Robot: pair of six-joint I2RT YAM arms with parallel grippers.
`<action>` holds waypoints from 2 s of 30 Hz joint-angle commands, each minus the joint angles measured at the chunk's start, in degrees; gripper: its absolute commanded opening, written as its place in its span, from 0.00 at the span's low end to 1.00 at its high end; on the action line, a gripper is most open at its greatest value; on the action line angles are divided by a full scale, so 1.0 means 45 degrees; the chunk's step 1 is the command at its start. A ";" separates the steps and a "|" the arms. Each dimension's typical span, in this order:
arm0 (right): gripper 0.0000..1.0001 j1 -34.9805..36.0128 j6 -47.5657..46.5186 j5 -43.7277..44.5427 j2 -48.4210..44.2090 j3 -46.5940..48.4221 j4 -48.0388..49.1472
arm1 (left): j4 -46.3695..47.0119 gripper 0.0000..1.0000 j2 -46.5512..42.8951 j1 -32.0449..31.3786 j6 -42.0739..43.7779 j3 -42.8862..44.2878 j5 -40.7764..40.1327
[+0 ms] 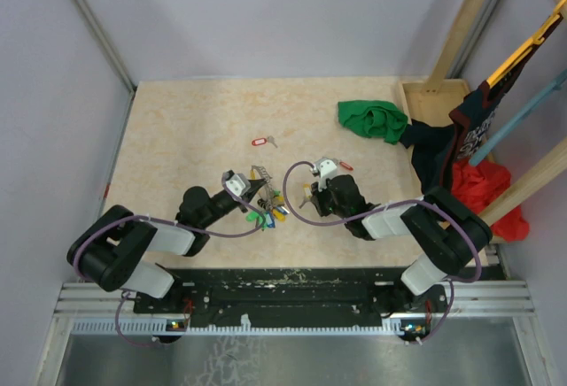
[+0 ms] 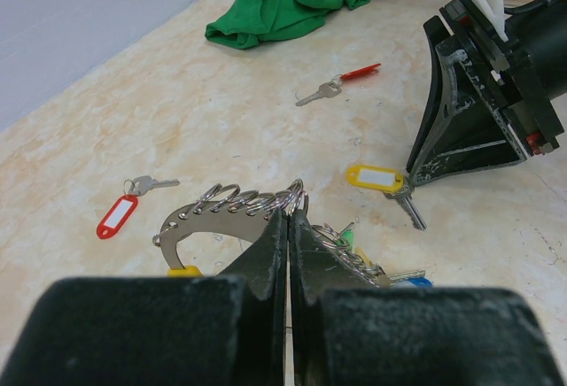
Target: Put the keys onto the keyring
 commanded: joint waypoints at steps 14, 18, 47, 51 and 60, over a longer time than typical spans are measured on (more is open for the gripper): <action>0.00 -0.0068 -0.2895 -0.1711 -0.1032 0.1290 -0.1544 | 0.0186 0.00 -0.0538 0.0057 0.0147 0.0183 0.0515; 0.00 -0.0085 -0.3334 -0.1732 -0.1775 0.1749 -0.2666 | 0.0186 0.00 -0.0585 0.0056 0.0125 0.0184 0.0722; 0.00 0.1893 -0.8607 -0.3855 -0.4382 0.3342 -0.5462 | 0.1159 0.00 -0.0676 0.0494 0.0012 -0.0084 0.4091; 0.00 0.2188 -0.9027 -0.4024 -0.4064 0.3640 -0.5668 | 0.1143 0.00 -0.0726 0.0518 0.0622 -0.0246 0.4560; 0.00 0.2655 -0.9548 -0.3644 -0.3634 0.3890 -0.6158 | 0.2148 0.00 -0.0345 0.0504 0.2470 -0.0720 0.5172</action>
